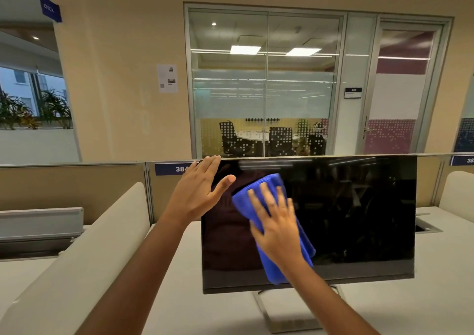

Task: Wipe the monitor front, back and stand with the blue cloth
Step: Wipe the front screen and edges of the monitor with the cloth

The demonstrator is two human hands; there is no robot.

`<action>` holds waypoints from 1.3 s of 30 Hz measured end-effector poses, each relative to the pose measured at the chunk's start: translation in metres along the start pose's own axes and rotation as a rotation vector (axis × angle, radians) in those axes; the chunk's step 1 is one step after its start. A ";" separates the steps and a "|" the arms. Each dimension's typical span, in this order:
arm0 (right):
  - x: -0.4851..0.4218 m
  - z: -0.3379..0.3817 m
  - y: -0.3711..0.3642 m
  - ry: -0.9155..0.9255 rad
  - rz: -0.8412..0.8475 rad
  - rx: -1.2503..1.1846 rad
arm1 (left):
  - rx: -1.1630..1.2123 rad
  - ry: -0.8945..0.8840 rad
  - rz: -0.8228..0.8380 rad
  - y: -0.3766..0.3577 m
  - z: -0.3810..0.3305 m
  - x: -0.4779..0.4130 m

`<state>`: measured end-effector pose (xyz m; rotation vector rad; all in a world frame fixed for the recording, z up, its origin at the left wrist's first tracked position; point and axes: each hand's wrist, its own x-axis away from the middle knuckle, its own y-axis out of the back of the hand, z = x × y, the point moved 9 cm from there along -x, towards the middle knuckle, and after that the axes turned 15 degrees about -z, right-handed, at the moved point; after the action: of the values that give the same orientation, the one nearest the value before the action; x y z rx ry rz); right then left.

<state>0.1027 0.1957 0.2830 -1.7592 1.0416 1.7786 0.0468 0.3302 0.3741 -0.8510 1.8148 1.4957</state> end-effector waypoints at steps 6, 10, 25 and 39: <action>-0.035 -0.092 0.016 -0.493 -0.030 0.030 | 0.035 0.026 -0.021 -0.001 0.000 0.001; -0.050 -0.055 0.010 -0.320 -0.022 0.033 | 0.034 0.042 -0.030 -0.003 0.000 0.001; 0.026 -0.052 0.013 0.329 0.090 -0.033 | -0.024 0.095 -0.112 -0.006 -0.004 0.002; 0.102 -0.005 -0.006 0.811 0.277 -0.095 | -0.079 0.150 -0.128 -0.002 -0.011 0.001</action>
<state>0.0995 0.1747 0.1829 -2.5870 1.5803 1.2465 0.0467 0.3192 0.3739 -1.1238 1.7800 1.4635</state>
